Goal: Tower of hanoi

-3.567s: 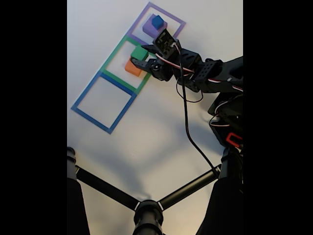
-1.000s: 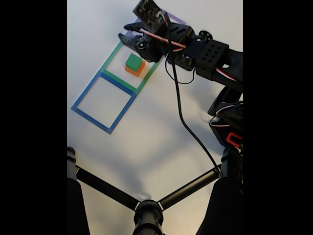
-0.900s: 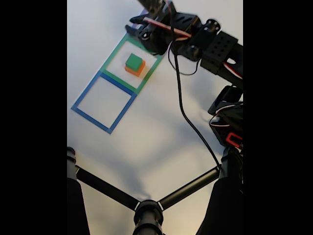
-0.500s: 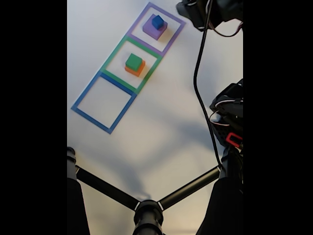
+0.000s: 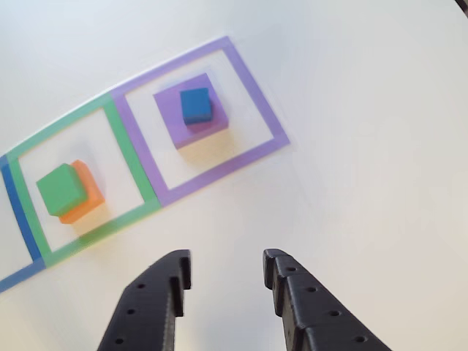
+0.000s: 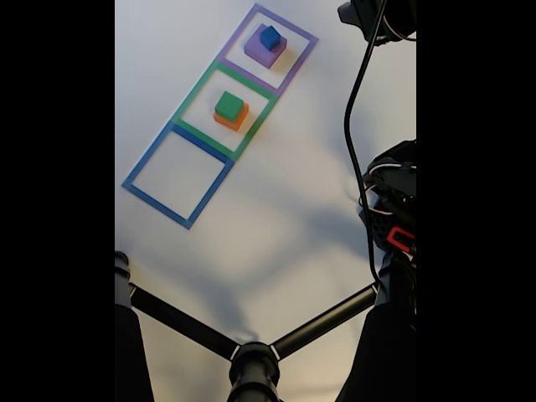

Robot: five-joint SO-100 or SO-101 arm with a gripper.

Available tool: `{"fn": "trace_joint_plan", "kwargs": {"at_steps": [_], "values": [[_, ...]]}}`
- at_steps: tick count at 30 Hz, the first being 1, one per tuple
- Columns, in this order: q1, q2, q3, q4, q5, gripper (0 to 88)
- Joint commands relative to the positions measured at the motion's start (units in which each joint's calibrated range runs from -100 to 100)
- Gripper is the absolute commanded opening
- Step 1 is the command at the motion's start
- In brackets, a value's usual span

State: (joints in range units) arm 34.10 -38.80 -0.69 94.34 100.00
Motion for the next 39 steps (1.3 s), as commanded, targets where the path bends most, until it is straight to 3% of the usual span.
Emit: {"fn": "trace_joint_plan", "kwargs": {"at_steps": [1, 8, 28, 34, 39], "values": [[3.76, -3.35, 9.00, -7.69, 0.00, 17.9], [4.37, -5.99, 28.18, -26.55, 0.00, 26.4], [-4.40, 0.66, 67.43, -90.98, 0.00, 30.8], [-4.93, 5.22, 71.61, -102.96, 0.00, 33.4], [-3.94, 6.11, 72.06, -104.33, 0.00, 37.3]]}}
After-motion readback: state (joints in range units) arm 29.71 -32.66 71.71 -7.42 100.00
